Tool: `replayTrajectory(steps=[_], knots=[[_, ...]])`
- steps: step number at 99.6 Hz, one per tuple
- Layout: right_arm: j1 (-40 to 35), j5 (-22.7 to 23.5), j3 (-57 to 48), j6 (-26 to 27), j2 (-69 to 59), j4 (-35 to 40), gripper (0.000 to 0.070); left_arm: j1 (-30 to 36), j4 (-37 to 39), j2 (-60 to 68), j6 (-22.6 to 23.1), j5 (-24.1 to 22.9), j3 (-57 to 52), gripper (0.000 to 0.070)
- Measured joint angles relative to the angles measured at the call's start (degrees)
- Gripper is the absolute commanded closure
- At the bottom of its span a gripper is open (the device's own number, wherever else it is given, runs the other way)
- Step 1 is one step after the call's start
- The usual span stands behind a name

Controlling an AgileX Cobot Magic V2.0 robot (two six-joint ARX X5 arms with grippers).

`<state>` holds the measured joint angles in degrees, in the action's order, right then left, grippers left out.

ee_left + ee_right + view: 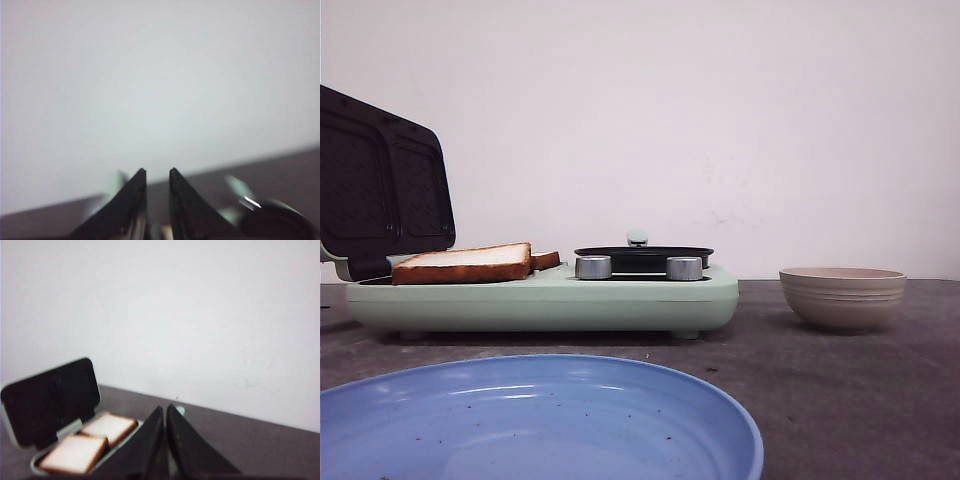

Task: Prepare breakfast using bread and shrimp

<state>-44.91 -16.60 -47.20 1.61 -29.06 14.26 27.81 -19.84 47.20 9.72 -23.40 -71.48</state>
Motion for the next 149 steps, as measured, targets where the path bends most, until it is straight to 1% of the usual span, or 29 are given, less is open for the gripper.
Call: replayTrajectory(steps=[6,13,20,27,36,51,65,68,71,79,83,88,97,99,104,108,114,132,149], knots=[[0.0,0.0,0.0,-0.2,1.3,2.8,0.0697,-3.1,4.5,1.4,1.6,-0.5,0.0,0.07],[0.0,0.0,0.0,-0.3,2.6,4.8,0.0696,-7.4,8.3,2.6,2.3,-0.5,-0.3,0.07],[0.0,0.0,0.0,0.2,3.9,5.7,0.0697,-12.1,9.2,4.4,1.8,0.0,-1.5,0.07],[0.0,0.0,0.0,1.0,5.3,6.1,0.0696,-17.1,8.5,6.8,0.5,2.1,-2.8,0.07],[0.0,0.1,0.0,1.8,6.7,6.8,0.0696,-23.5,4.8,10.6,-2.6,5.6,-5.0,0.07],[0.0,0.1,0.0,2.2,8.0,10.4,0.0696,-33.3,-5.6,18.4,-9.1,13.0,-8.0,0.07],[0.0,0.1,0.0,3.3,8.7,13.4,0.0696,-39.2,-13.1,23.1,-11.7,20.7,-8.7,0.0698],[0.0,0.1,0.0,3.4,8.7,13.7,0.0696,-40.1,-14.2,23.8,-12.1,22.3,-8.8,0.0681],[0.0,0.1,0.0,3.4,8.7,13.9,0.0696,-41.0,-15.5,24.4,-12.4,23.5,-8.8,0.064],[0.0,0.1,0.0,3.6,8.7,13.9,0.0696,-43.5,-18.0,26.0,-14.1,26.7,-8.8,0.05],[0.0,0.1,0.0,3.7,8.7,13.9,0.0696,-44.7,-18.6,26.8,-15.3,28.8,-8.8,0.0466],[0.0,0.1,0.0,3.8,8.7,13.9,0.0696,-45.9,-18.6,27.6,-17.0,32.2,-8.8,0.0462],[0.0,0.1,0.0,3.8,8.7,13.8,0.0696,-47.3,-18.6,28.9,-20.9,39.8,-8.9,0.0462],[0.0,0.0,0.0,3.8,8.7,13.7,0.0696,-47.5,-18.6,29.5,-22.8,42.9,-8.9,0.0459],[0.0,0.1,0.0,3.8,8.7,13.5,0.0697,-47.5,-18.6,30.5,-24.8,45.8,-9.0,0.0448],[0.0,0.1,0.0,3.8,8.7,13.2,0.0696,-47.5,-18.6,31.5,-26.4,47.9,-9.1,0.0413],[0.0,0.1,0.0,3.8,8.7,13.1,0.0697,-47.5,-18.8,33.3,-28.5,50.9,-9.1,0.0378],[0.0,0.1,0.0,3.8,8.7,13.8,0.0696,-47.5,-19.1,37.4,-32.7,57.6,-9.1,0.0381],[0.0,-0.5,0.0,3.8,8.7,13.8,0.0696,-47.5,-19.0,38.5,-35.0,59.8,-9.4,0.0387]])
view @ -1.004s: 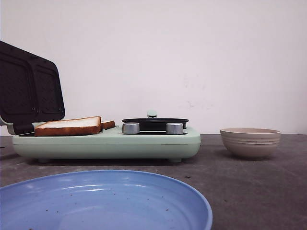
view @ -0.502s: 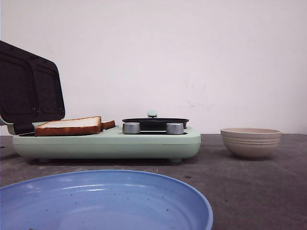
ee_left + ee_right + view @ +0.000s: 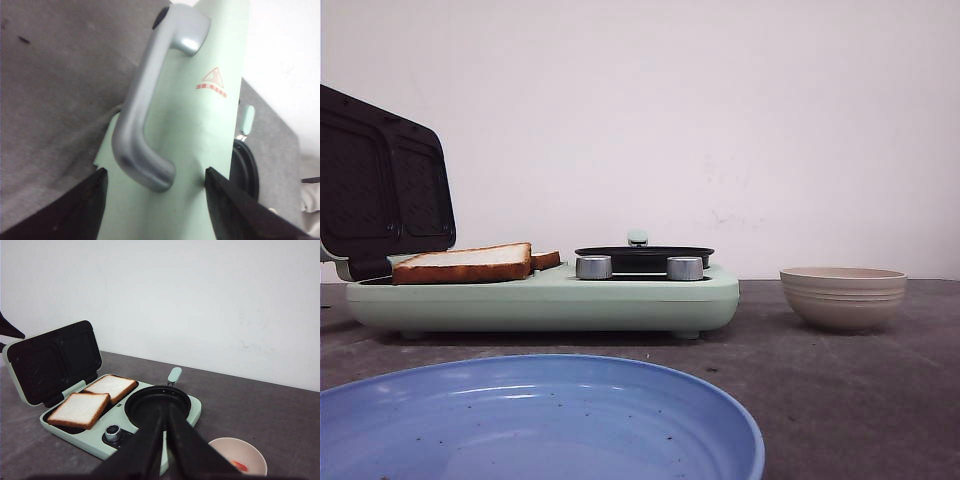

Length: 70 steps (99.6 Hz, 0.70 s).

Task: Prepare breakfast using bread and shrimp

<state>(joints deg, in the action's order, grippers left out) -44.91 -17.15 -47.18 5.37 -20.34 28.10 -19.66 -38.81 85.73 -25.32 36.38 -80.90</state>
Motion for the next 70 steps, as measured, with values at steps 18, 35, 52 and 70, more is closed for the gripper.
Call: replayTrajectory(steps=[18,35,52,70], knots=[[0.0,-1.1,0.0,0.0,0.0,0.0,0.0696,0.1,1.4,1.3,-1.0,0.7,-0.4,0.0387],[0.0,-1.1,0.0,0.0,0.0,0.0,0.0696,0.1,3.5,2.5,-2.7,1.1,-0.5,0.0387],[0.0,-1.1,0.0,0.0,0.0,0.0,0.0696,0.4,5.7,3.5,-5.4,0.8,-0.5,0.0388],[0.0,-1.1,0.0,0.0,0.0,0.0,0.0696,1.6,7.0,3.6,-5.9,-2.8,-0.7,0.0388]])
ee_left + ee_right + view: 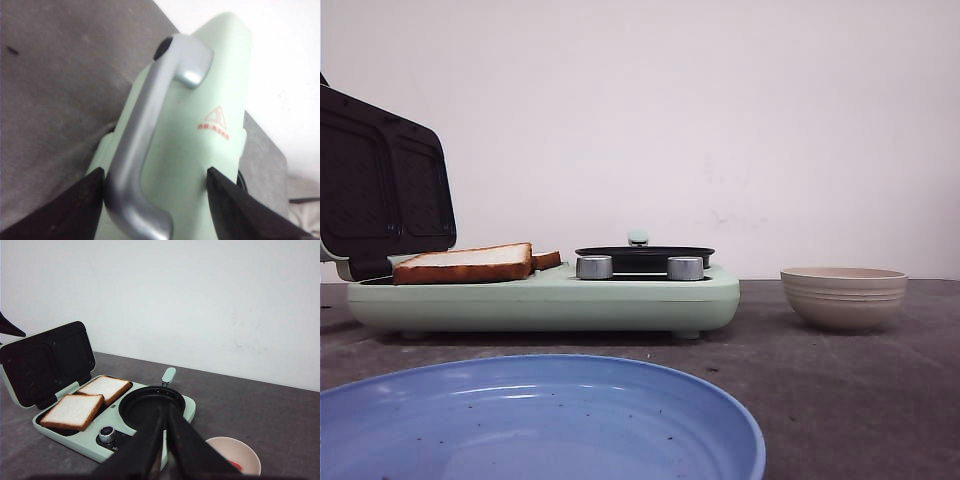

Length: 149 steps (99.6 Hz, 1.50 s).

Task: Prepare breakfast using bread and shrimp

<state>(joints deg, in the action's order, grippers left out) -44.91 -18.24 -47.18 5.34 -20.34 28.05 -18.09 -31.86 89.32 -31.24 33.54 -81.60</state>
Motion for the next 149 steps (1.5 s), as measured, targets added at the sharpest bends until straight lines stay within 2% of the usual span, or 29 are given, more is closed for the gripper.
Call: replayTrajectory(steps=[25,39,43,52,53,78,90,107,122,126,149], knots=[[0.0,0.0,0.0,0.0,0.0,-0.3,0.0696,2.4,-0.1,2.8,-0.2,-2.7,-0.6,0.0388],[0.0,0.0,0.0,0.0,0.0,-0.2,0.0697,4.6,0.5,4.8,-0.9,-1.7,-0.3,0.04],[0.0,0.0,0.0,0.0,0.0,-0.2,0.0697,5.0,0.7,4.7,-0.8,-1.9,-0.3,0.0452],[0.0,0.0,0.0,0.0,0.0,-0.2,0.0696,5.4,1.7,4.7,-0.9,-1.6,-0.4,0.0697],[0.0,0.0,0.0,0.0,0.0,-0.2,0.0696,5.5,1.8,4.7,-1.0,-1.6,-0.4,0.07],[0.0,0.0,0.0,0.0,0.0,0.0,0.0696,7.7,3.7,4.4,-1.2,-2.2,-0.7,0.07],[0.0,0.0,0.0,0.0,-0.5,0.0,0.0697,10.4,5.6,4.3,-1.6,-3.9,-0.7,0.07],[0.0,0.0,0.0,0.0,-2.1,0.0,0.0696,15.3,8.3,4.1,0.4,-5.4,-0.7,0.07],[0.0,0.0,0.0,0.0,-2.9,0.0,0.0696,22.3,8.3,5.2,2.1,-5.8,0.0,0.07],[0.0,0.0,0.0,0.0,-3.1,0.0,0.0696,24.2,8.0,5.6,3.1,-7.0,0.2,0.07],[0.0,0.0,0.0,0.0,-3.1,0.0,0.0696,31.4,7.4,6.3,7.5,-20.2,0.3,0.07]])
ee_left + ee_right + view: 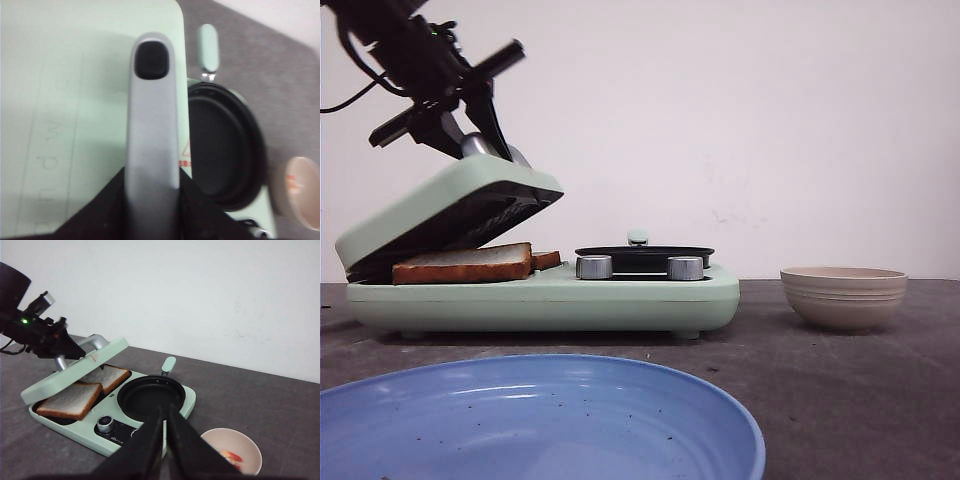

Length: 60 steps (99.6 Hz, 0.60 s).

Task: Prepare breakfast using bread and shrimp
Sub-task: 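Push the sandwich maker lid down closed with the left gripper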

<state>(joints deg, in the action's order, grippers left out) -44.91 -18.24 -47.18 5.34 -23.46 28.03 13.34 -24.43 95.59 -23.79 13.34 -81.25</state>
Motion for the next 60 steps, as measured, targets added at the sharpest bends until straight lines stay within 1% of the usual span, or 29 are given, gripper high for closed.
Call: replayTrajectory(steps=[4,9,12,15,18,27,31,33,48,54,56,60], knots=[[0.0,0.0,0.0,0.0,0.0,0.0,0.0696,1.0,-0.1,0.3,0.7,-1.7,0.0,0.07],[0.0,0.0,0.0,0.0,0.0,0.0,0.0697,2.0,-0.2,1.0,1.6,-2.6,0.0,0.0697],[0.0,0.0,0.0,0.0,0.0,0.0,0.0697,2.4,-0.2,1.4,1.9,-2.7,0.0,0.0675],[0.0,0.0,0.0,0.0,0.0,0.0,0.0696,2.7,-0.1,1.8,2.1,-2.7,0.0,0.0624],[0.0,0.0,0.0,0.0,0.0,0.0,0.0696,2.9,-0.1,2.1,2.2,-2.6,0.0,0.0555],[0.0,0.0,0.0,0.0,0.0,0.0,0.0697,3.2,-0.4,2.4,2.3,-2.5,0.0,0.031],[0.0,0.0,0.0,0.0,0.0,0.0,0.0697,3.2,0.0,2.3,2.4,-2.5,0.0,0.0236],[0.0,0.0,0.0,0.0,0.0,0.0,0.0696,3.2,0.2,2.3,2.5,-2.5,0.0,0.0221],[0.0,0.0,0.0,0.0,0.0,0.0,0.0696,2.9,-0.4,2.3,2.9,-2.5,0.0,0.0221],[0.0,0.0,0.0,0.0,0.0,0.0,0.0696,2.9,-1.2,2.0,3.0,-2.5,0.0,0.024],[0.0,0.0,0.0,0.0,0.0,0.0,0.0696,2.9,-1.5,1.8,3.0,-2.5,0.0,0.0256],[0.0,0.0,0.0,0.1,0.0,0.0,0.0696,2.9,-2.1,1.2,3.1,-2.5,0.0,0.0327]])
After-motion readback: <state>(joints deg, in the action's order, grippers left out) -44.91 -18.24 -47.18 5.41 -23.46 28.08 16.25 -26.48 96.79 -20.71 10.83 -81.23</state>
